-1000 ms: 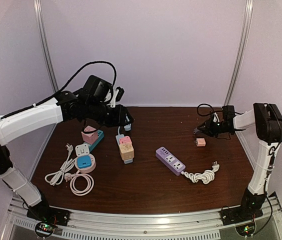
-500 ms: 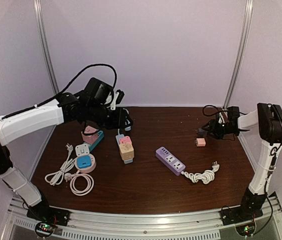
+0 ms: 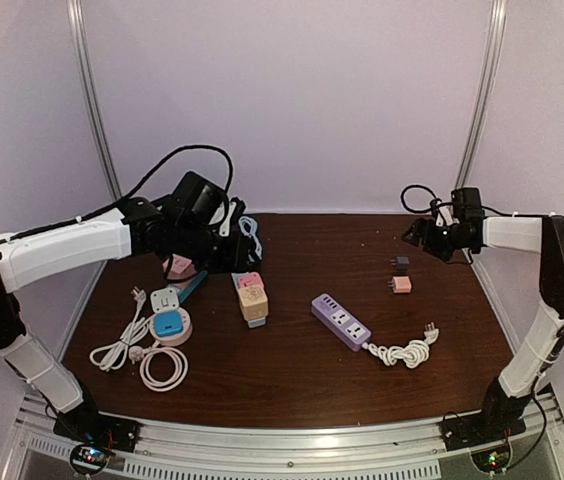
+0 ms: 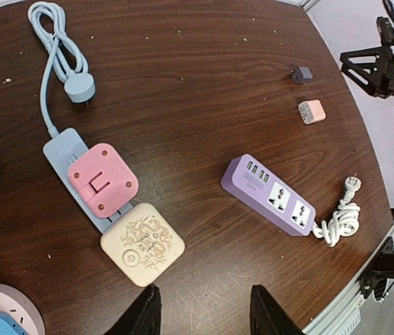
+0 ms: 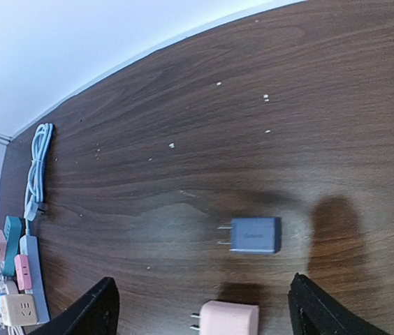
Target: Pull the plug off the socket
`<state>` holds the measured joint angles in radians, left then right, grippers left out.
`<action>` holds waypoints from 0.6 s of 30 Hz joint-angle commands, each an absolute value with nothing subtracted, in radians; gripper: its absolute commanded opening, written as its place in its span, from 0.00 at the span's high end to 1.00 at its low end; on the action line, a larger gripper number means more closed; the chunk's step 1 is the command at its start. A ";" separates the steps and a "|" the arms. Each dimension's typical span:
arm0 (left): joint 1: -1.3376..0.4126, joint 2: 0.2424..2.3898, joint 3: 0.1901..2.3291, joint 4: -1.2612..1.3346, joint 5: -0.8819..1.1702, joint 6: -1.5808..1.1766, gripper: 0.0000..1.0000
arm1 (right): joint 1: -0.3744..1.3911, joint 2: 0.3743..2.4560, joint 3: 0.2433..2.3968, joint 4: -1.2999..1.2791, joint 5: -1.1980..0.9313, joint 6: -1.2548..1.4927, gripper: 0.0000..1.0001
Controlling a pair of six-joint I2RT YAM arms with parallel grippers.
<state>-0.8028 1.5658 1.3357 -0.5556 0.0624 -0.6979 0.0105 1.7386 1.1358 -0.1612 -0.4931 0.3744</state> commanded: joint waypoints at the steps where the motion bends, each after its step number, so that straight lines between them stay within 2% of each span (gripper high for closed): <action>1: -0.779 1.536 1.288 -0.546 0.016 -0.727 0.55 | 0.143 1.668 1.128 -0.244 -0.340 0.359 0.12; 4: -0.757 1.510 1.247 -0.543 -0.018 -0.736 0.54 | 0.248 1.646 1.144 -0.276 -0.269 0.384 0.08; 6: -0.741 1.486 1.218 -0.542 -0.026 -0.738 0.54 | 0.320 1.644 1.162 -0.295 -0.244 0.413 0.01; 18: -0.673 1.327 1.056 -0.541 -0.062 -0.754 0.54 | 0.749 1.810 1.426 -0.429 -0.057 0.533 0.00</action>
